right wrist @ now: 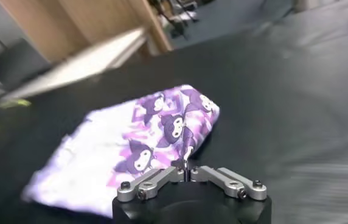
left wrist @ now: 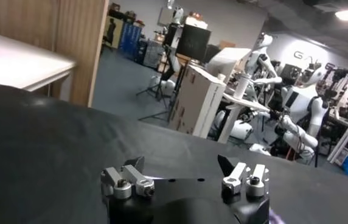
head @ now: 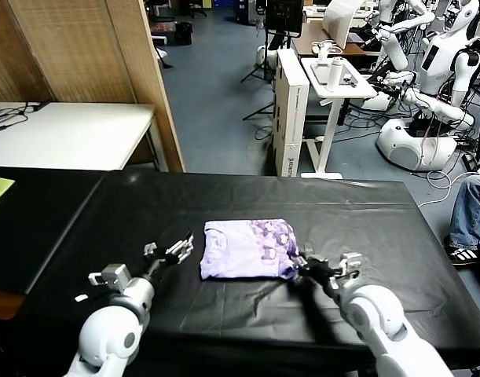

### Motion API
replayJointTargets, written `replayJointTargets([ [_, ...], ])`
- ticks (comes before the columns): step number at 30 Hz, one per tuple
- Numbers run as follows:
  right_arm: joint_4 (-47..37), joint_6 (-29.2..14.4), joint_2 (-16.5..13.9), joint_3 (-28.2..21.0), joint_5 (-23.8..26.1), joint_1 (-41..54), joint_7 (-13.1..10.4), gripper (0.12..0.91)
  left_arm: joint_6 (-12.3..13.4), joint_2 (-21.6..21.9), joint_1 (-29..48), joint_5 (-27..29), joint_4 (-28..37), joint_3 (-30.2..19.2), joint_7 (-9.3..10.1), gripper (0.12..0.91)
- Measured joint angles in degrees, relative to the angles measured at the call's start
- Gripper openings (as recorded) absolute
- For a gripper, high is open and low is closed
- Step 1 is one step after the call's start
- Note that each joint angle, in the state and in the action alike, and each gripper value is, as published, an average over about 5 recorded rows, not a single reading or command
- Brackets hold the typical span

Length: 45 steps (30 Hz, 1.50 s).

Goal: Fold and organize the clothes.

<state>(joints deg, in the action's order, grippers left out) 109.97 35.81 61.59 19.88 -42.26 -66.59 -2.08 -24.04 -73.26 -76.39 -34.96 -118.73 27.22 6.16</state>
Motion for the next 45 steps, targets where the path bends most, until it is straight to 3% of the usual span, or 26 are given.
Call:
replayJointTargets([
  [4, 1.7, -2.1, -1.9, 2.7, 2.4, -0.9, 1.9, 0.582, 1.5, 0.4, -0.4, 1.5, 0.7, -0.1, -0.71, 0.907],
  [8, 3.7, -6.8, -4.1, 4.8, 6.9, -2.5, 3.3, 0.820, 4.6, 1.5, -1.1, 3.7, 0.9, -0.5, -0.68, 0.907],
  [11, 5.0, -11.1, -5.2, 5.9, 10.1, -4.1, 3.4, 0.894, 8.2, 2.7, -1.9, 4.4, 1.2, -0.9, -1.59, 0.907],
  [15, 6.9, -16.5, -5.3, 7.5, 14.0, -6.6, 2.9, 0.906, 12.5, 4.6, -3.4, 6.4, 1.4, -0.8, -2.36, 0.907],
  [26, 14.3, -30.1, -1.4, 13.1, 22.5, -22.1, -1.3, 0.907, 19.3, 7.1, -11.6, 11.7, -3.0, 0.5, -2.58, 0.907],
  [33, 15.7, -37.4, 1.8, 14.0, 27.7, -33.0, -3.2, 0.907, 21.2, 6.6, -17.5, 12.9, -4.0, 0.8, -2.58, 0.907],
  [45, 17.7, -39.7, 5.5, 14.3, 29.8, -43.5, -4.6, 0.907, 21.4, 6.5, -25.4, 13.3, -6.6, 4.2, -3.39, 0.907],
])
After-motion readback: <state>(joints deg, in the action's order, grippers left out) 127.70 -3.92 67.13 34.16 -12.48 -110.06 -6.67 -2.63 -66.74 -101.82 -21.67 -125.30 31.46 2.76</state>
